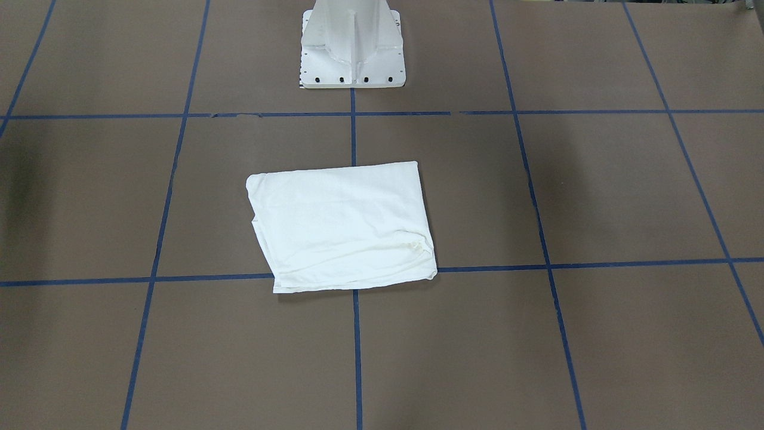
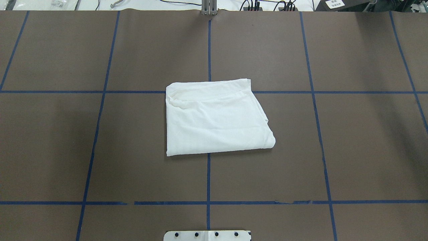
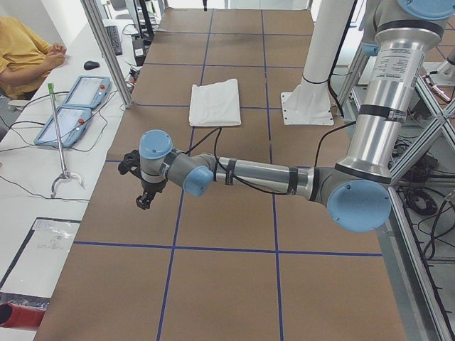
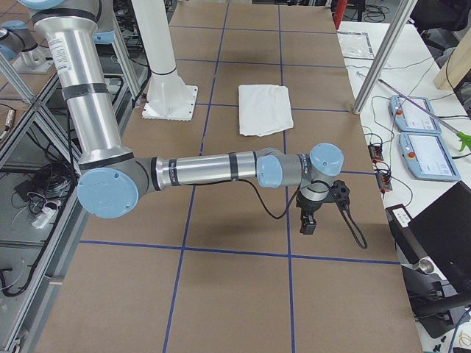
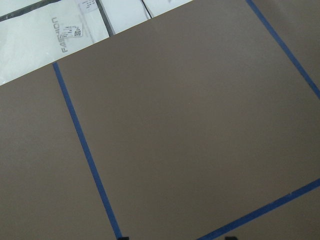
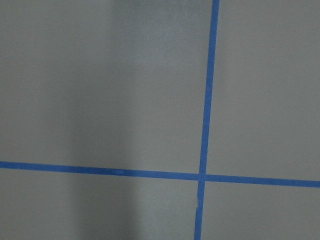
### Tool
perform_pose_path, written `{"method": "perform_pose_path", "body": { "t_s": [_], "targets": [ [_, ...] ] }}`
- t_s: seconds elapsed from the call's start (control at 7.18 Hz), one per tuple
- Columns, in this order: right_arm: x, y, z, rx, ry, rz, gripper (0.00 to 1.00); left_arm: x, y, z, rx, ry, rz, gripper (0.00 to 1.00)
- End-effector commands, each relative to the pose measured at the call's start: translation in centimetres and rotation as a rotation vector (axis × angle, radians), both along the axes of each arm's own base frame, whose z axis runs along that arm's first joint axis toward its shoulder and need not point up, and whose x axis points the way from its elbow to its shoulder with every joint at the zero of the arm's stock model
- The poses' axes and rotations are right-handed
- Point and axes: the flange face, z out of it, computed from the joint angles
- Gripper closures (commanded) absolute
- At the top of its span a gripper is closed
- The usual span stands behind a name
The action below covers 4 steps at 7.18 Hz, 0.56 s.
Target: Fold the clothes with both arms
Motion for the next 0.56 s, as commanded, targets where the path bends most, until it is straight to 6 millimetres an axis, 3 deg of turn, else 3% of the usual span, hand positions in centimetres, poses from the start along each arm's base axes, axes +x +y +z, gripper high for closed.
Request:
{"method": "perform_pose_path", "body": {
  "t_s": [0.0,0.14,0.42],
  "targets": [
    [0.0,0.4,-0.1,-0.008,-0.004,0.011,0.00,-0.1,0.3,1.3,-0.058,0.003,-0.017,0.00],
    [-0.1,0.3,-0.3,-0.007,-0.006,0.013,0.00,-0.5,0.4,0.2,-0.077,0.017,-0.056,0.00],
    [-0.1,1.0,0.6,-0.030,0.000,0.018,0.00,-0.1,0.2,1.1,-0.164,0.020,-0.087,0.00]
  ]
}}
